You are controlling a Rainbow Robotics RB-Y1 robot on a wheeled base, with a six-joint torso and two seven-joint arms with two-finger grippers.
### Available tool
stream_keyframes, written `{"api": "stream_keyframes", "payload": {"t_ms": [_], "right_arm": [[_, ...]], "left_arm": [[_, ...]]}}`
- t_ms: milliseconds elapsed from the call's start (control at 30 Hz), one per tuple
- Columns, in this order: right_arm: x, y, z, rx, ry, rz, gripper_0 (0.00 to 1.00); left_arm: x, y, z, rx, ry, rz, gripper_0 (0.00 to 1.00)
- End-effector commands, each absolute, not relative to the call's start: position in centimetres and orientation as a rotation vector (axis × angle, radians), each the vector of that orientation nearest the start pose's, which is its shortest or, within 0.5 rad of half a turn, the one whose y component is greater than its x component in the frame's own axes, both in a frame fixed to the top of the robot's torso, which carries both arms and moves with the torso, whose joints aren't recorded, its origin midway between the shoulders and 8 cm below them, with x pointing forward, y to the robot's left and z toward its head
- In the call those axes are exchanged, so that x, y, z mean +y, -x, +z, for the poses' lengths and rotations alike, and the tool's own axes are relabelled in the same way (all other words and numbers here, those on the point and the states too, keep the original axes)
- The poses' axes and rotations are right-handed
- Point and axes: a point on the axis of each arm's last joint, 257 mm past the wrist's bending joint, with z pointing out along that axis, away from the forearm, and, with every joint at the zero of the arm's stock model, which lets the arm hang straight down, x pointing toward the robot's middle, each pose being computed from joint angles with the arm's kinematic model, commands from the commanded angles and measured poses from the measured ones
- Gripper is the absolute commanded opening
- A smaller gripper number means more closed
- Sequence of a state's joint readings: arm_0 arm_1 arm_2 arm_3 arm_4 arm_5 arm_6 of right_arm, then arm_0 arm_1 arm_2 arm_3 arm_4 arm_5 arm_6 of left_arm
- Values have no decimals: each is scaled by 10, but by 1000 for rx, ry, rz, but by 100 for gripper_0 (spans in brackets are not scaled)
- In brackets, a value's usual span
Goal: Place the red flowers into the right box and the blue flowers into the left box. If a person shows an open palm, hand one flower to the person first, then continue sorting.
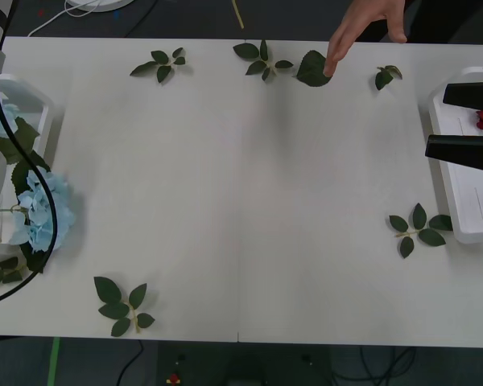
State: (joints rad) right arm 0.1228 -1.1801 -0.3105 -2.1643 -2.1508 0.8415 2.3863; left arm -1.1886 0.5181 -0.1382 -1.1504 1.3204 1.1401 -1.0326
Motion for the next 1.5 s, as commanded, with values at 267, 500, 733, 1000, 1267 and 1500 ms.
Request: {"api": "stream_keyframes", "payload": {"t_ms": [267, 500, 733, 1000, 1267, 1500], "right_arm": [[-192, -367, 11, 1577, 945, 680, 100], [-192, -367, 11, 1577, 945, 680, 100], [-192, -367, 11, 1577, 945, 680, 100], [-192, -367, 11, 1577, 945, 680, 100], [-192, -367, 11, 1577, 945, 680, 100], [-192, -367, 11, 1577, 945, 680, 100]], "left_arm": [[-66, -602, 143, 1733, -426, -1136, 0], [-101, -608, 138, 1568, -444, -1080, 0], [-113, -614, 117, 1454, -436, -1011, 0], [-112, -616, 121, 1405, -399, -1013, 0], [-109, -618, 126, 1378, -366, -1018, 0], [-101, -622, 121, 1388, -349, -1022, 0]]}}
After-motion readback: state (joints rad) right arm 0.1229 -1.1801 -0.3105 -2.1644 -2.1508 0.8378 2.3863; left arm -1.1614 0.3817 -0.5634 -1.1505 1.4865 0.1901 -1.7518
